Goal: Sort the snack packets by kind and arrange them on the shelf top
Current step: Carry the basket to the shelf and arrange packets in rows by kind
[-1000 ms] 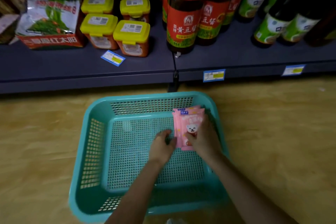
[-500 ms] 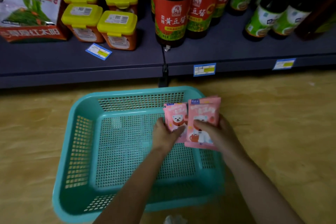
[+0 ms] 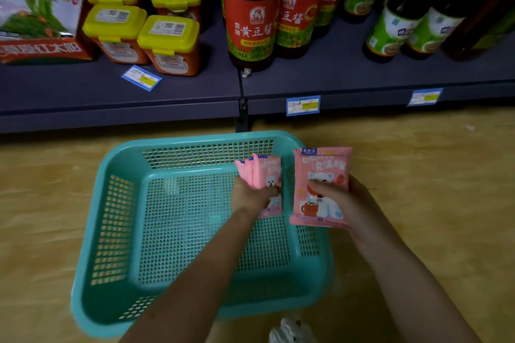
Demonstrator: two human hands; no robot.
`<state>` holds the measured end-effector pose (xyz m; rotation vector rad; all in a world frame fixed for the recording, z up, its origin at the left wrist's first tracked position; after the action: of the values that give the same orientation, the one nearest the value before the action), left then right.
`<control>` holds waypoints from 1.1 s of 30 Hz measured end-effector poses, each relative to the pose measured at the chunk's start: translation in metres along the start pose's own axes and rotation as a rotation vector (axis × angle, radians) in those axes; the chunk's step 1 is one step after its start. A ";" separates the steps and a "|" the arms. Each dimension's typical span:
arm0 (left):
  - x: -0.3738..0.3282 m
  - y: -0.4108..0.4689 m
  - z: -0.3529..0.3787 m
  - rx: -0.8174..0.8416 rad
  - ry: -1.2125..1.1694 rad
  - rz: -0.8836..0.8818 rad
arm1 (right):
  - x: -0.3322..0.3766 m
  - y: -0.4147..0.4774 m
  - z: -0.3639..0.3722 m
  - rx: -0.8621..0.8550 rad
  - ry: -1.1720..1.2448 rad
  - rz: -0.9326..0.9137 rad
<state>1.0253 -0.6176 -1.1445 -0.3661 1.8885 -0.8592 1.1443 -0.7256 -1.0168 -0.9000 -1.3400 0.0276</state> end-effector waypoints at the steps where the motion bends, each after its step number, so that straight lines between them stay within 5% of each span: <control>1: -0.003 -0.006 -0.011 0.027 -0.057 -0.006 | 0.003 -0.001 0.002 0.018 0.007 -0.009; 9: -0.131 -0.155 -0.159 0.113 -0.304 0.158 | 0.125 -0.089 0.046 0.093 0.041 -0.010; 23: -0.466 -0.597 -0.434 -0.005 -0.409 0.386 | 0.589 -0.418 0.104 0.340 0.086 -0.312; 28: -0.527 -0.693 -0.498 -0.070 -0.423 0.469 | 0.700 -0.500 0.116 0.384 0.053 -0.446; 33: -0.545 -0.732 -0.551 -0.110 -0.398 0.551 | 0.738 -0.551 0.141 0.403 0.027 -0.521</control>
<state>0.7103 -0.5907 -0.1265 -0.0612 1.5485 -0.2853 0.9762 -0.6526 -0.1032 -0.1990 -1.4417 -0.1136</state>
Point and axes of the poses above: each hand's wrist, its own y-axis towards the middle knuckle, its own z-axis out of the palm, x = y × z, the point moved 1 cm from there along y, towards the middle knuckle, and after that the axes turned 3 degrees about -z, right-handed, at the moved point
